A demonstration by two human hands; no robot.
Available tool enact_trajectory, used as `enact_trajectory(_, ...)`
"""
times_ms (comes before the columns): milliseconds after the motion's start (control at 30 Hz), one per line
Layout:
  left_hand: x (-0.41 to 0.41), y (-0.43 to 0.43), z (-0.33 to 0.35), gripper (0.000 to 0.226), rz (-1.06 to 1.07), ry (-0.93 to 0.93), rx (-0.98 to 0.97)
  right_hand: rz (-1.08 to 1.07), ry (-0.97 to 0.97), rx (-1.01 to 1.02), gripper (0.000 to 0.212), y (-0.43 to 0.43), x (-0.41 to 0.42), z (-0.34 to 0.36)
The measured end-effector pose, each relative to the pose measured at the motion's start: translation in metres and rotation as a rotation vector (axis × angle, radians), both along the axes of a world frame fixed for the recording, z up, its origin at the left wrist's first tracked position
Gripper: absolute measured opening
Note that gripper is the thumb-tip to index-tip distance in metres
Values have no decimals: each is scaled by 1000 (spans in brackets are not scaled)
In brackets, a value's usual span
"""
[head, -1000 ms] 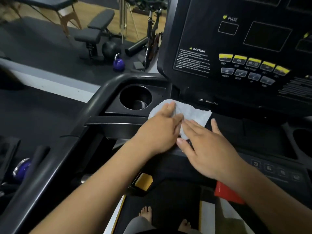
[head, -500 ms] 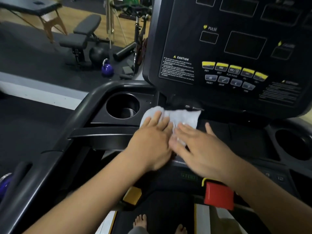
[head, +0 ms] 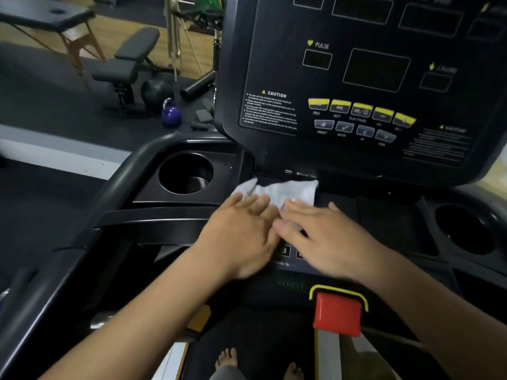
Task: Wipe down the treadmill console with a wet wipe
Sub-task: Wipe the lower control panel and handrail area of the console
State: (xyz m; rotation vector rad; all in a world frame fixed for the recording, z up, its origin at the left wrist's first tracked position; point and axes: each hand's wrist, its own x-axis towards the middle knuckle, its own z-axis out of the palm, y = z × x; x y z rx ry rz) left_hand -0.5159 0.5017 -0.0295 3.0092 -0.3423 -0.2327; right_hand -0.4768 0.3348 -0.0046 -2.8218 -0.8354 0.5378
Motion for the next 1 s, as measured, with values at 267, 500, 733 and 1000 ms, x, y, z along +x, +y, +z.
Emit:
enact_trajectory(267,-10,-6,-1,67,31,56,-21,53,-28,10,68,-3,-9,4)
enact_trajectory(500,19,-10,-6,65,112,31,-26,13,-77,-3,69,19,27,-3)
enact_trajectory(733,9,-2,-9,78,89,3,-95,-13,-57,4,77,9,21,0)
enact_trajectory(1000,-7,0,-2,76,70,-12,-116,37,-130,-18,78,-1,-4,5)
